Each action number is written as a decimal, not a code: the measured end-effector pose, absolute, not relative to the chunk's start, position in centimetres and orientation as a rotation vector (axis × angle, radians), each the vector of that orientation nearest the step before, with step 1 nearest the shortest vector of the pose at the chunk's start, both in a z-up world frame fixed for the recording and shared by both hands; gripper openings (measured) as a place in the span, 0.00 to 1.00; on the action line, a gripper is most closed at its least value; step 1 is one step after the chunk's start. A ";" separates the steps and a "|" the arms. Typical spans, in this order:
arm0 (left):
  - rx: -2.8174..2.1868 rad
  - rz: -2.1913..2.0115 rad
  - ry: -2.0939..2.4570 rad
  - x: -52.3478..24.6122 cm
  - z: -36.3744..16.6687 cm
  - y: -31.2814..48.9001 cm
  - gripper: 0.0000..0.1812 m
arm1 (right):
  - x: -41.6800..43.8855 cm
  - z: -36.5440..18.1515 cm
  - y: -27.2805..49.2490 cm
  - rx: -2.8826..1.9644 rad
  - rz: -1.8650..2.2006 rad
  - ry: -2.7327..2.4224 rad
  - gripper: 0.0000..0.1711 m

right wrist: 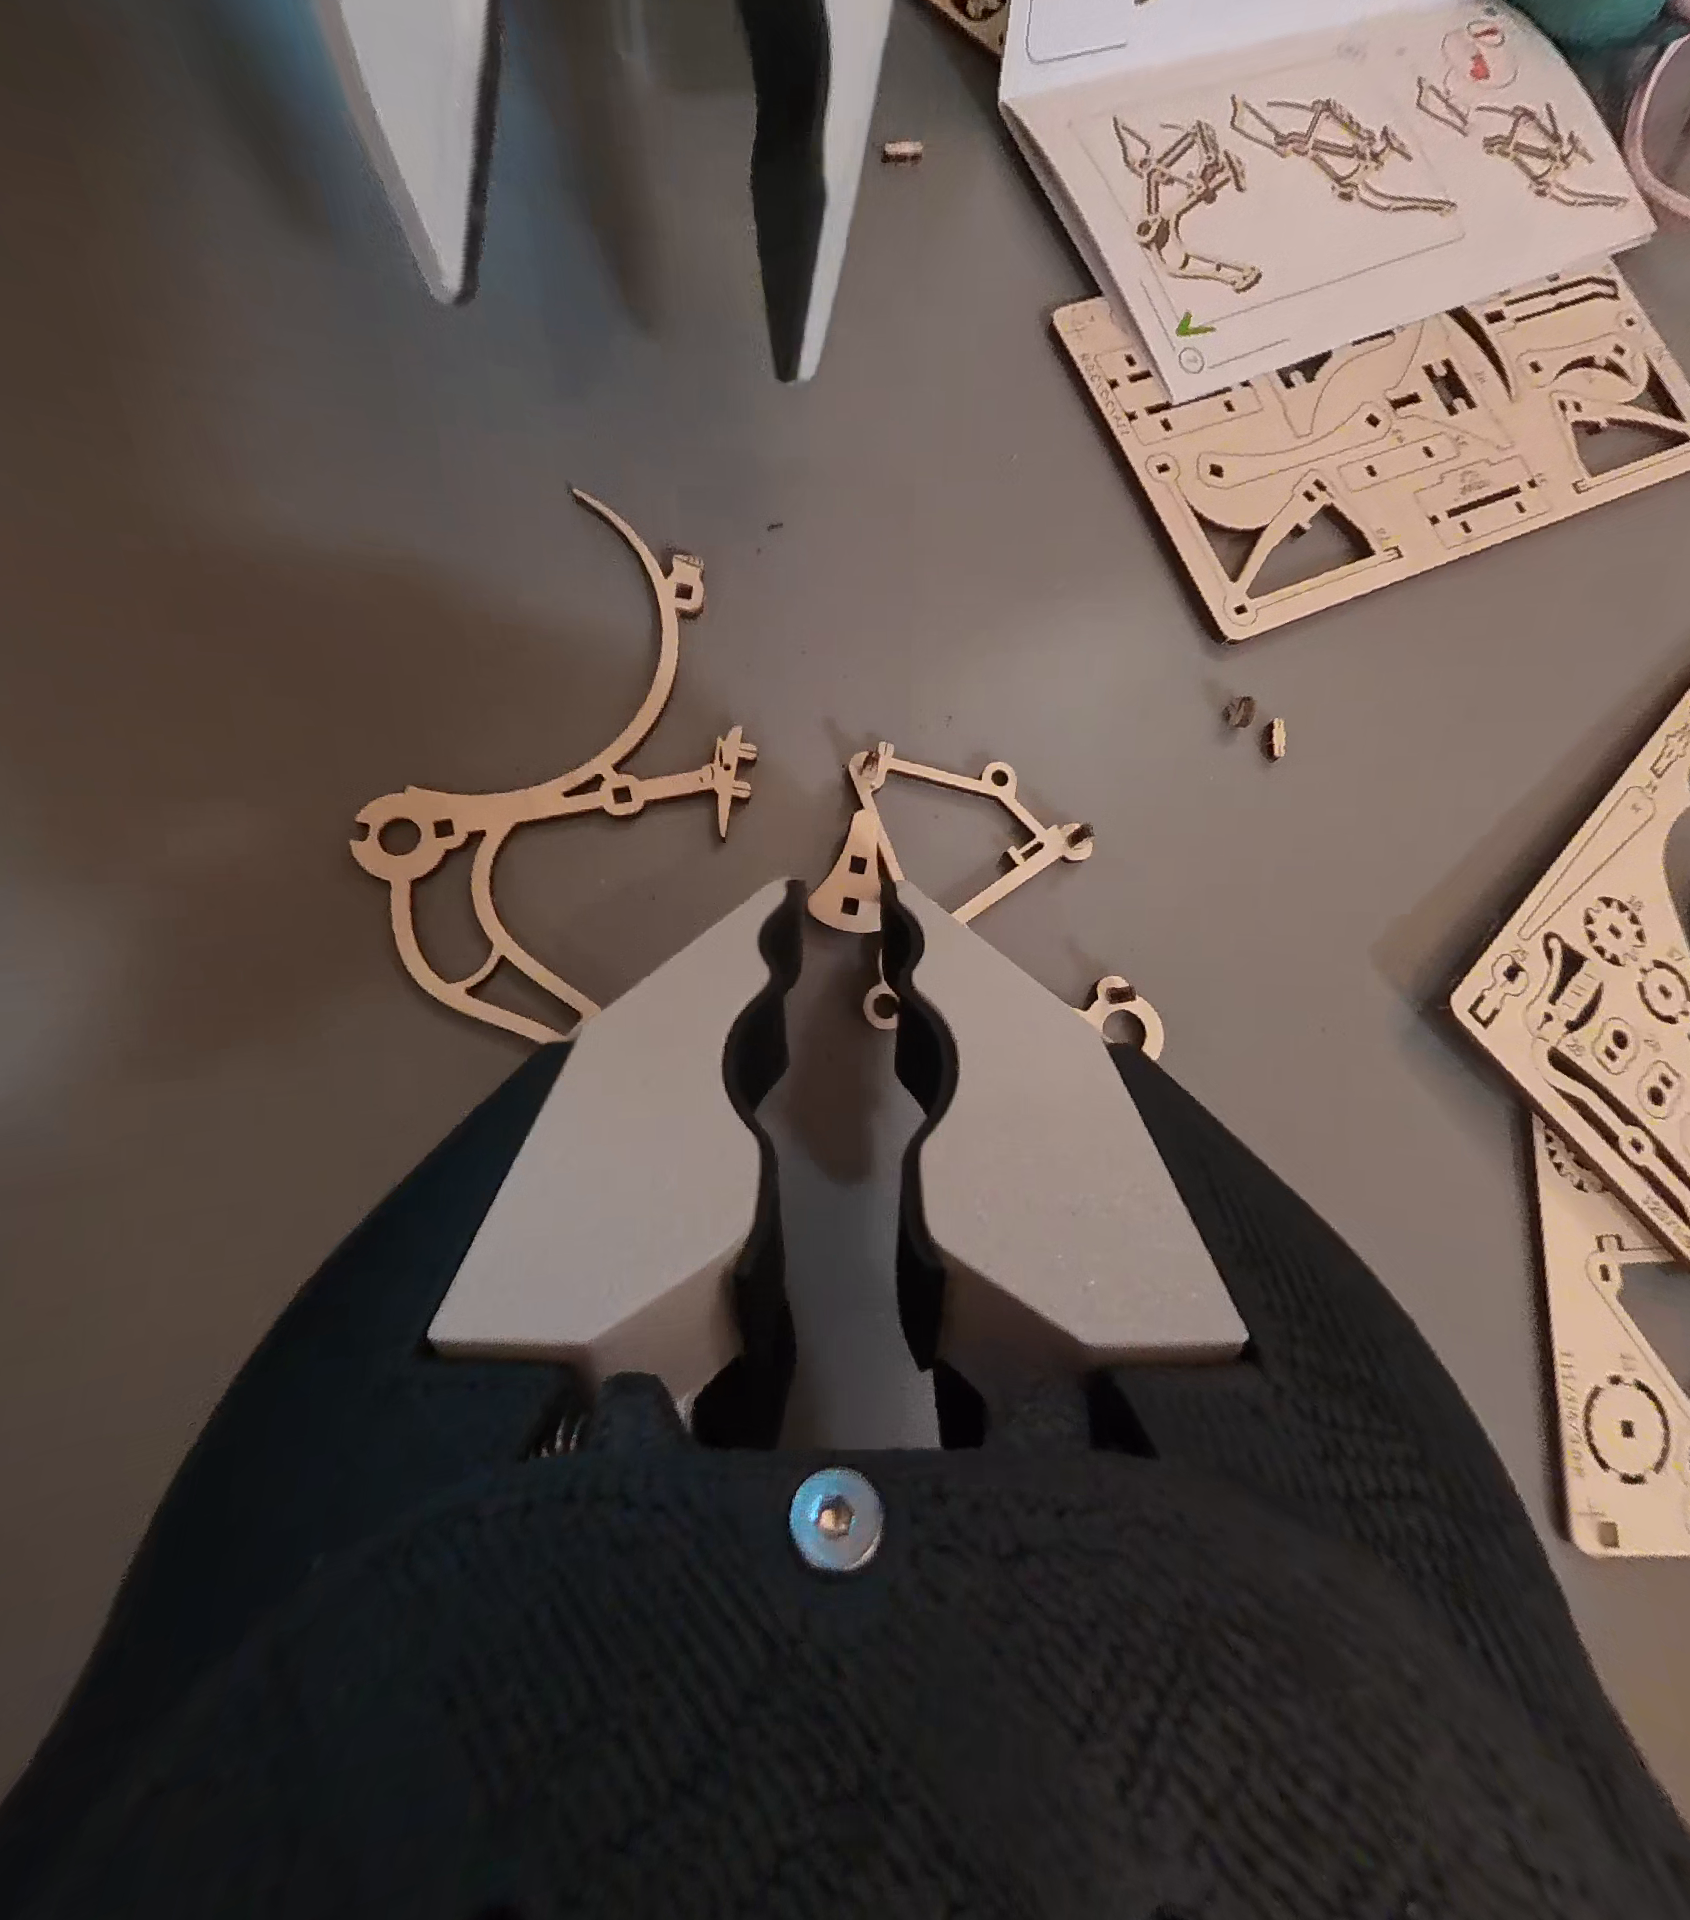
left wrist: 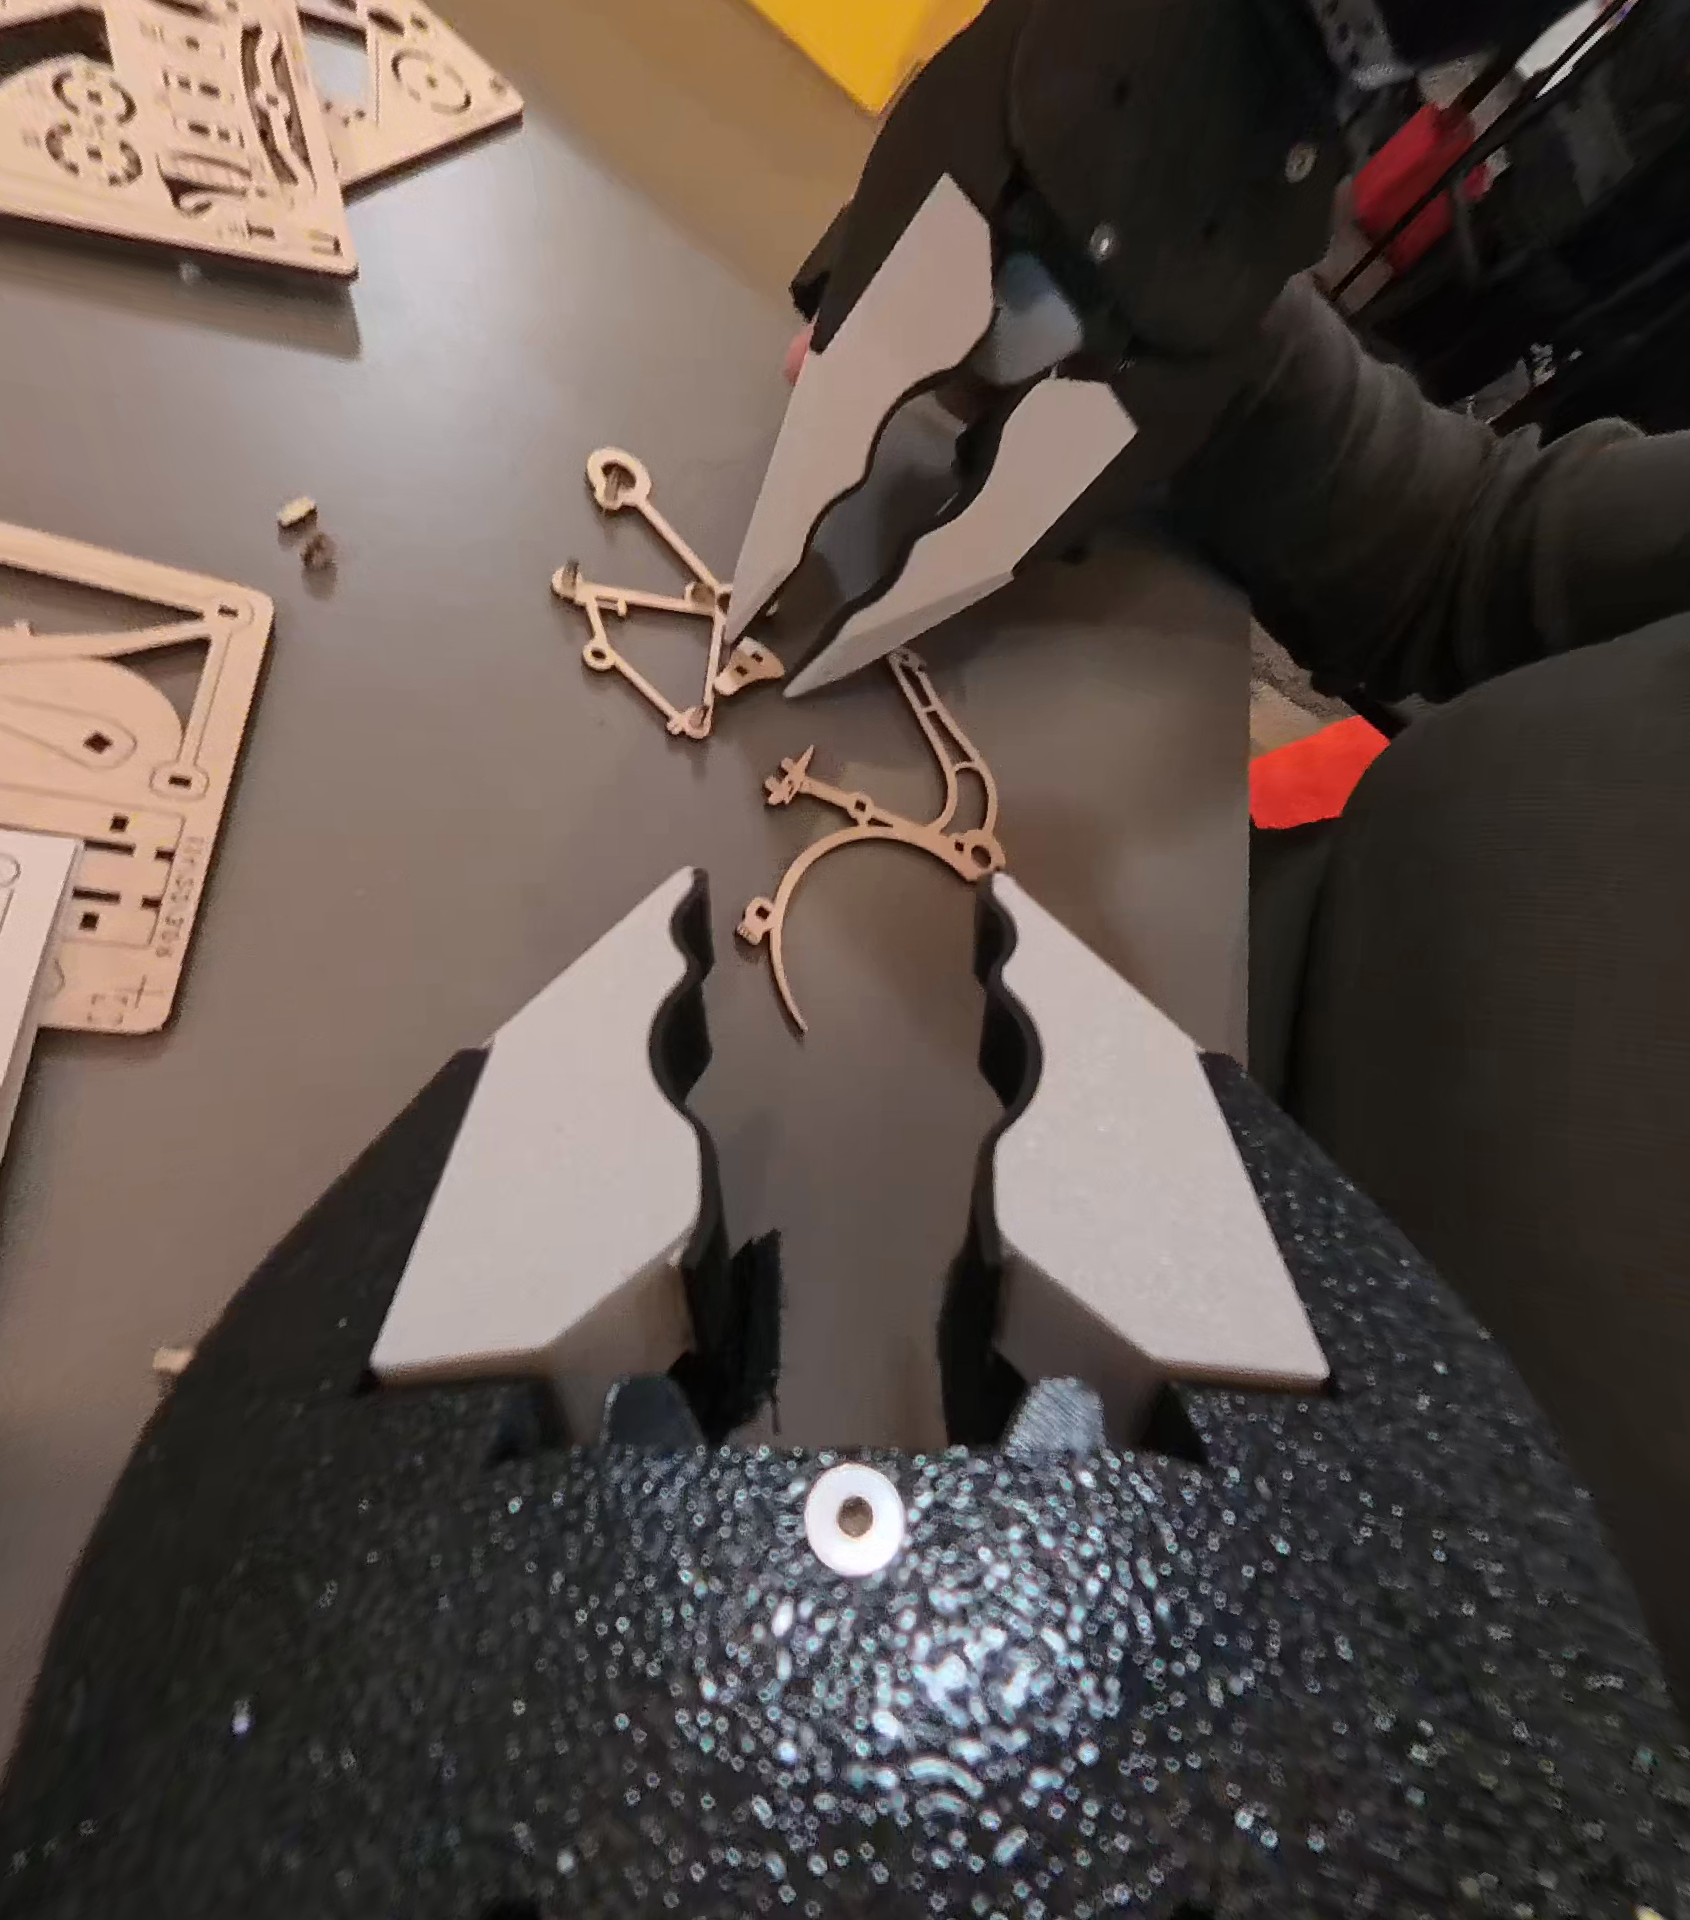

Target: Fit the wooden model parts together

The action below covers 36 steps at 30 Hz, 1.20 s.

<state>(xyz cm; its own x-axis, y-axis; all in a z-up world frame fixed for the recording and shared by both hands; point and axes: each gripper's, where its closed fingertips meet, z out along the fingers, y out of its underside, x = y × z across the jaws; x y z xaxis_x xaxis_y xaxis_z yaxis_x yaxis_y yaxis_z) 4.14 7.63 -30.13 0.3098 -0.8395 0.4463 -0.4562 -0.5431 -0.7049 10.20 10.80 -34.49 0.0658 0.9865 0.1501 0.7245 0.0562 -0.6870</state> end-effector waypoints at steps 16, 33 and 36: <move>-1.991 -1.104 1.271 5.7 -30.2 6.8 0.24 | 10.1 -34.5 10.0 -1.674 0.500 -1.780 0.05; -1.979 -1.146 1.290 6.1 -30.3 6.3 0.24 | 13.9 -33.3 10.2 -1.838 0.577 -1.746 0.05; -1.980 -1.149 1.295 6.2 -30.4 6.2 0.24 | 13.1 -33.3 10.2 -1.823 0.574 -1.738 0.06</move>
